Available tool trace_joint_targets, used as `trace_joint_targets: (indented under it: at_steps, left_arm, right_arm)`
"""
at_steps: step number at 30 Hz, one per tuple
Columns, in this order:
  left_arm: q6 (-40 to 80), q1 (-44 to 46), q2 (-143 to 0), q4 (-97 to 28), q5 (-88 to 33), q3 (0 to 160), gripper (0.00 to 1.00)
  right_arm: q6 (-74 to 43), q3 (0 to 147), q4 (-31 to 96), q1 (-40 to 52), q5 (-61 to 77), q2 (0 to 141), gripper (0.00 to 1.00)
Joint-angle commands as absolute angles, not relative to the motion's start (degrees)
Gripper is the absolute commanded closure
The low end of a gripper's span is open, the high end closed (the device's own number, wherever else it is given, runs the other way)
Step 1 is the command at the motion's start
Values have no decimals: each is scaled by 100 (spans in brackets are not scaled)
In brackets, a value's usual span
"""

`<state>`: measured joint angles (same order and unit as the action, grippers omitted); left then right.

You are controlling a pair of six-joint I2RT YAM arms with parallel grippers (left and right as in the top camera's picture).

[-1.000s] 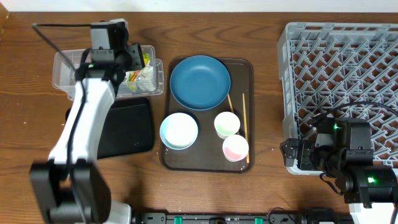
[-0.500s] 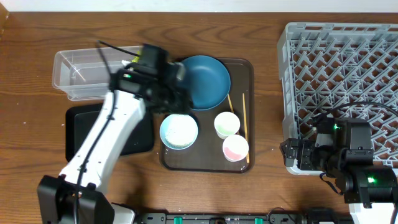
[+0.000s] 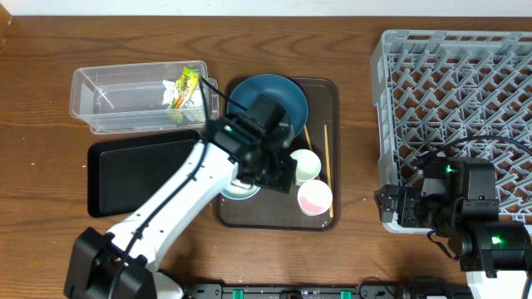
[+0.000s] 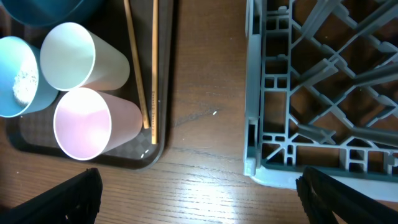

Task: Sort waste into correct bins and load items into the dishwasher rack
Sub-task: 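Reach the left gripper to the pink cup and grasp it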

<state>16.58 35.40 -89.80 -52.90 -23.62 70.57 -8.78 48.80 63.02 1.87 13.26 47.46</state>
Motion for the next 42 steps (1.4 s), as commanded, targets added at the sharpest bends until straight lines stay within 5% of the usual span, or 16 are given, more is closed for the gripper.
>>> trace_joint_targets:
  at_steps: [1,20,27,37,42]
  left_arm:
    - [2115,3815,-9037,-5133,-2268,6836,34]
    - [3070,4423,-9522,-4032,-1608,6208,37]
    - [3076,4423,-9561,-4040,-1634,6208,67]
    - [3076,4423,-9559,-4187,-1907,6211,93]
    - [3044,4423,-9559,-4298,-2064,6211,94]
  right_arm:
    - [-917,4978,6309,217,1356,4727,1]
    - [-917,4978,6416,217,1361,4727,1]
    - [-917,4978,6414,217,1358,4727,1]
    - [-917,4978,6412,217,1358,4727,1]
    - [-917,4978,6412,217,1358,4727,1]
